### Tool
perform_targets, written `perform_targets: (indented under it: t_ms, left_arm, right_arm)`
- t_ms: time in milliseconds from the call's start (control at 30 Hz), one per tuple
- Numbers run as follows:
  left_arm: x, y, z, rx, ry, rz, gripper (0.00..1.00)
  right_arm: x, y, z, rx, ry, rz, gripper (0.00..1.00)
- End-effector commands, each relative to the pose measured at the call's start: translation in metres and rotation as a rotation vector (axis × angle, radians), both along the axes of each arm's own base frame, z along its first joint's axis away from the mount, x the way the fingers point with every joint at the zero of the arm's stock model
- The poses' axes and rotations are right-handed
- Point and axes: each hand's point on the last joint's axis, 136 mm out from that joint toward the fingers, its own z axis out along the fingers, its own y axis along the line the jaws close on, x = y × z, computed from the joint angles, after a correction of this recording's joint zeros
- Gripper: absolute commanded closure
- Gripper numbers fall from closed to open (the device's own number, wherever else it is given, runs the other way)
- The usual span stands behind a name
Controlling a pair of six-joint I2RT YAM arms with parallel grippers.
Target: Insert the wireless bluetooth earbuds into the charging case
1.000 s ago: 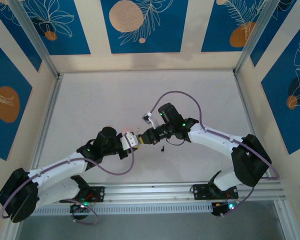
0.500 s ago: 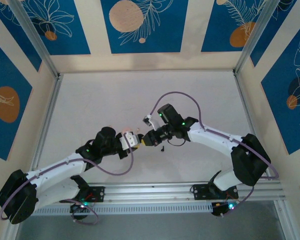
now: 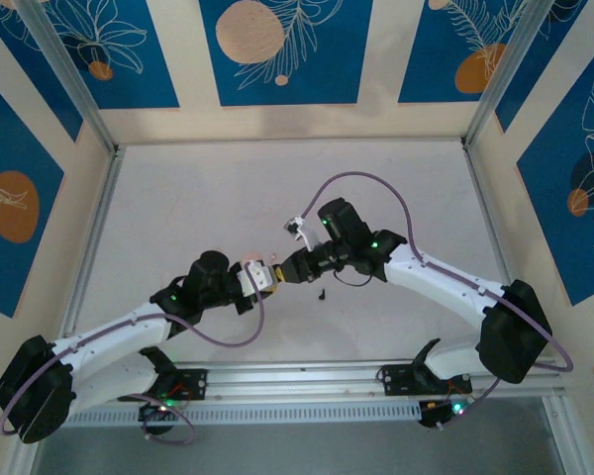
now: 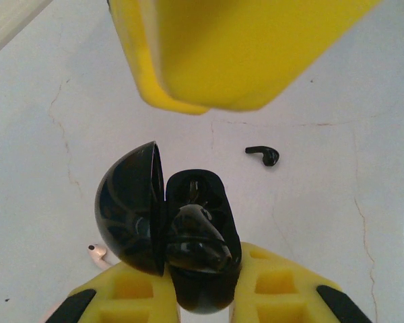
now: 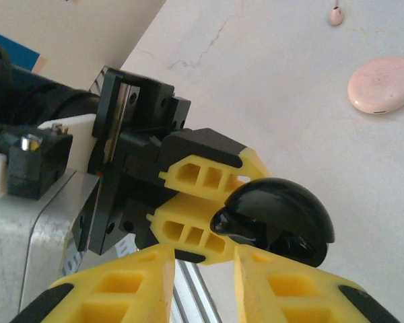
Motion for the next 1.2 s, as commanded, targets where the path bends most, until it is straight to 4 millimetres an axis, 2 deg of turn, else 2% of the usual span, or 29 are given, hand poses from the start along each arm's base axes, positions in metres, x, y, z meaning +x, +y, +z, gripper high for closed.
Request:
perform_targets:
  t_ms: [0, 267, 567, 833, 967, 1167]
  left_arm:
    - [0.000, -0.005, 0.011, -0.029, -0.025, -0.008, 0.86]
    - [0.001, -0.005, 0.012, -0.031, -0.024, -0.004, 0.85]
    - [0.000, -0.005, 0.013, -0.034, -0.024, -0.005, 0.85]
    - [-0.001, -0.004, 0.013, -0.036, -0.023, -0.003, 0.85]
    - [-0.001, -0.004, 0.014, -0.037, -0.024, -0.003, 0.85]
    - [-0.001, -0.002, 0.014, -0.033, -0.026, 0.004, 0.85]
  right_arm:
    - [0.002, 0.004, -0.001, -0.041, 0.033, -0.036, 0.70]
    - [0.000, 0.012, -0.017, -0.101, 0.082, -0.043, 0.70]
    - [0.001, 0.014, -0.026, -0.140, 0.093, -0.055, 0.69]
    - [0.004, 0.020, -0.023, -0.123, 0.104, -0.066, 0.64]
    - [0.006, 0.017, -0.029, -0.157, 0.110, -0.087, 0.64]
    - [0.009, 0.007, -0.031, -0.176, 0.109, -0.122, 0.71]
